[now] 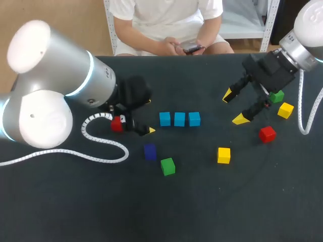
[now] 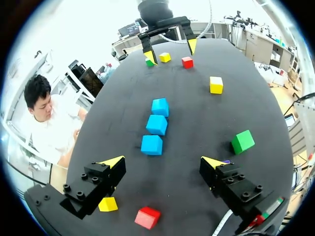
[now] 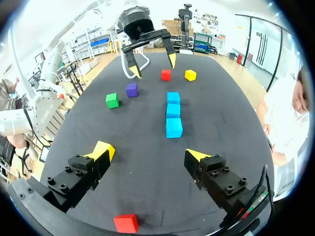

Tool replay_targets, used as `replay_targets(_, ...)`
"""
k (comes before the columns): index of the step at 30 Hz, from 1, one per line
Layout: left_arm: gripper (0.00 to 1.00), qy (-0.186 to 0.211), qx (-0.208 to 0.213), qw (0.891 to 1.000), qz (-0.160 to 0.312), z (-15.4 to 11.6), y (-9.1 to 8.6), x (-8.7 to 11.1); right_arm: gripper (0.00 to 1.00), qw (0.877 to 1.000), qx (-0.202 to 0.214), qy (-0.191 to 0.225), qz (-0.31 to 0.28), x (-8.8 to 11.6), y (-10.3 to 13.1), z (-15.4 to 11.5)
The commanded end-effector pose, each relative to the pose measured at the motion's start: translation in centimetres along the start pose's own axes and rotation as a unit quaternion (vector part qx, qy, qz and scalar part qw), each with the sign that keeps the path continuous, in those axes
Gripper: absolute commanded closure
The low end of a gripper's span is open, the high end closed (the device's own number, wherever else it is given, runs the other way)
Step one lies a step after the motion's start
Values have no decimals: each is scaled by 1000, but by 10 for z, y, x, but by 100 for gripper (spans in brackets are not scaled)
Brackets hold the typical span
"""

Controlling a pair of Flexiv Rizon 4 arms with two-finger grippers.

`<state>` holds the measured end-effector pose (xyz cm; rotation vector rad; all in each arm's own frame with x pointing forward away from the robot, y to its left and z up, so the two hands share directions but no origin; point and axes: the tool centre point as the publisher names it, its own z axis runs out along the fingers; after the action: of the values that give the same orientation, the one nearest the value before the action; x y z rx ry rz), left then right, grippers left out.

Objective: Place the blue cubes, place green cubes on the blue cubes, place the yellow cubes on the green cubes, then place the red cubes on the yellow cubes, and place purple cube on the red cubes.

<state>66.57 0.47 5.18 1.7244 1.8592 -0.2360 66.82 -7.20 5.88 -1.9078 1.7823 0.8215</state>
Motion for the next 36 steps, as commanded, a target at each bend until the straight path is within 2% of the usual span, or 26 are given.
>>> replay_targets(1,0,-28,-4,1000,1,-15,-6,15,0,1000,0,-1,0,0,0,0)
replay_targets(11,0,-71,19,997,21,-13,9,26,0,1000,0,-1,0,0,0,0)
replay_targets(27,0,-43,50,997,35,-11,25,-7,0,1000,0,-1,0,0,0,0)
replay_targets(36,0,-31,60,997,34,-8,24,-13,0,1000,0,-1,0,0,0,0)
